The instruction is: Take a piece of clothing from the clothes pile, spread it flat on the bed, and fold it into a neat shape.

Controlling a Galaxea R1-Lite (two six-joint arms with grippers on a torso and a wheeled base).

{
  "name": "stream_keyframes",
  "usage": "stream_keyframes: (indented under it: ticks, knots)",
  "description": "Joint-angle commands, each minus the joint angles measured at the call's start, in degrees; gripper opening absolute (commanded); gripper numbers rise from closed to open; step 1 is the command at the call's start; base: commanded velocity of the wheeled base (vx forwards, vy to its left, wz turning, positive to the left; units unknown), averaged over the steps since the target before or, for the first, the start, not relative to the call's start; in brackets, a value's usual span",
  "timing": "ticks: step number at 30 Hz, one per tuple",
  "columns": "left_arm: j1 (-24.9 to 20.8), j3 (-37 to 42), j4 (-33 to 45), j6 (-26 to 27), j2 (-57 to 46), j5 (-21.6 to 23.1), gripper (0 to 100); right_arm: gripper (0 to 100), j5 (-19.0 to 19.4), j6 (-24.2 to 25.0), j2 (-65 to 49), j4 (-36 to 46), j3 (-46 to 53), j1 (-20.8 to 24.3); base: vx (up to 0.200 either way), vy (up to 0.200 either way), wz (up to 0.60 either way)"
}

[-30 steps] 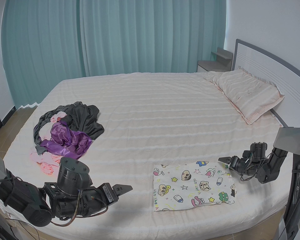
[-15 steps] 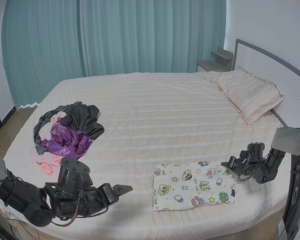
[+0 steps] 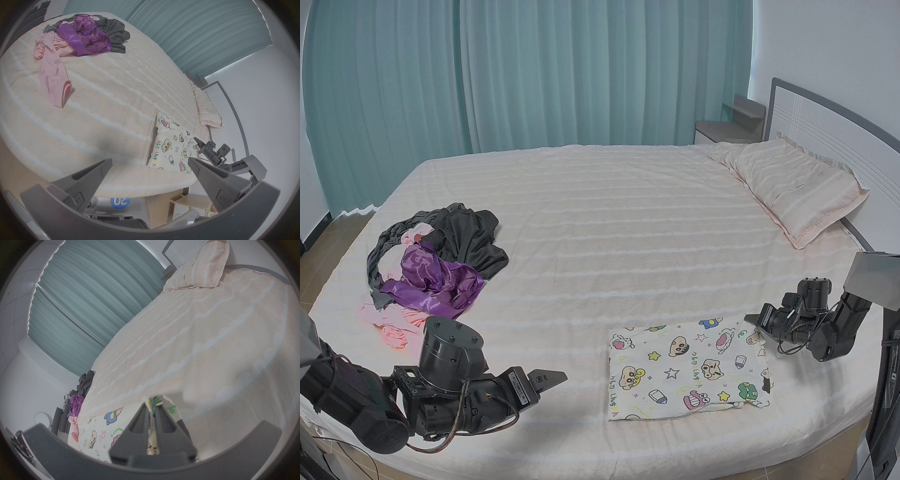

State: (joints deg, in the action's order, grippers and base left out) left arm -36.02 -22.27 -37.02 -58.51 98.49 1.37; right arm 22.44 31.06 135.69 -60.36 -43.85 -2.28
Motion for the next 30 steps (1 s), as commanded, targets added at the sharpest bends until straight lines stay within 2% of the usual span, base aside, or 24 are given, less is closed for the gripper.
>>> stream_keyframes:
  ticks: [1, 7, 9, 16, 30]
  knots:
    - [-0.1, 0.04, 0.02, -0.02, 0.83, 0.04, 100, 100, -0.03, 0.05, 0.1, -0.38, -0.1, -0.01, 0.0, 0.0, 0.0]
    - [-0.1, -0.14, -0.95, -0.02, 1.97, -0.05, 100, 100, -0.56, 0.05, -1.22, -0.46, 0.78, -0.53, 0.0, 0.0, 0.0]
    - [-0.01, 0.39, -4.29, -0.2, 1.97, 0.04, 100, 100, -0.56, 0.05, -6.23, 0.33, 4.47, -2.11, 0.0, 0.0, 0.0]
    - [-0.1, 0.56, -5.52, -1.6, 3.11, 0.13, 100, 100, -3.55, 0.23, -12.73, 0.59, 14.05, -1.85, 0.0, 0.0, 0.0]
    - [-1.07, -0.49, -5.69, -1.6, 5.14, 0.13, 100, 100, -3.72, 0.05, -14.67, 0.41, 18.54, -0.27, 0.0, -0.2, 0.0]
